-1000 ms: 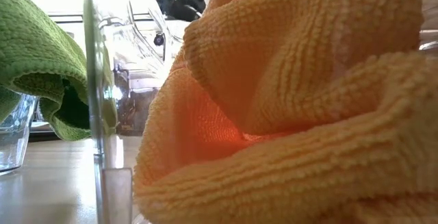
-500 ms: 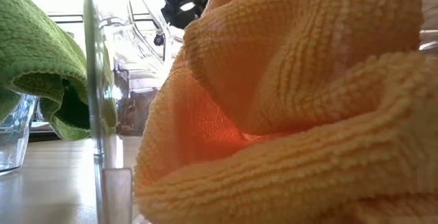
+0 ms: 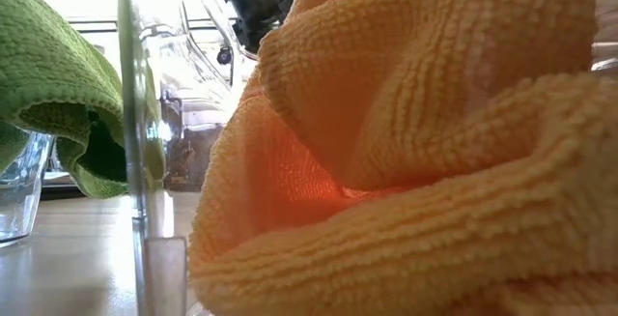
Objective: Sort microfiber towel by color & place in baskets
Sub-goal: Put the orange towel into the right transparent bin
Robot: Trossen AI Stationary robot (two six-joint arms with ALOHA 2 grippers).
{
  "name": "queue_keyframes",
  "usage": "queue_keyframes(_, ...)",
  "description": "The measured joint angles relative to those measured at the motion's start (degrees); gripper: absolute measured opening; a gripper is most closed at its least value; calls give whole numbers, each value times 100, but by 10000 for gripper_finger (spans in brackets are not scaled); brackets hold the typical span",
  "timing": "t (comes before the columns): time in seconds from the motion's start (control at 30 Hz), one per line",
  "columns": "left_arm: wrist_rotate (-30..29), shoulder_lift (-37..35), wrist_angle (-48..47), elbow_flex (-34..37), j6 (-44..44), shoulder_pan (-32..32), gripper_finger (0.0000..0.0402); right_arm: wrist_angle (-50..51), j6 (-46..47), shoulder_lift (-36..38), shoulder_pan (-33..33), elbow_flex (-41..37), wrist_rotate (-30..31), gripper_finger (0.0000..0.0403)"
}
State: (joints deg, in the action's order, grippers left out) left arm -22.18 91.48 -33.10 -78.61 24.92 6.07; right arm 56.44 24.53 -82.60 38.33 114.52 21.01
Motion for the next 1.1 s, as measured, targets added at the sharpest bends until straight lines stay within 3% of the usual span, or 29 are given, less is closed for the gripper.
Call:
queue_keyframes(0.27, -6, -9, 2, 0, -399, 2, 118, 27, -492, -918, 124, 1158, -44, 9)
queue_keyframes(0.47, 72, -11, -1, 0, -596, 2, 118, 448, -319, -1407, 313, 1776, -51, 9)
queue_keyframes(0.8, 219, -13, -2, 0, -795, -2, 118, 1381, 787, -1824, 302, 1724, -2, 9)
queue_keyframes(1.1, 656, -18, -29, 0, -924, -2, 118, 1170, 1259, -1949, 303, 1720, -2, 9)
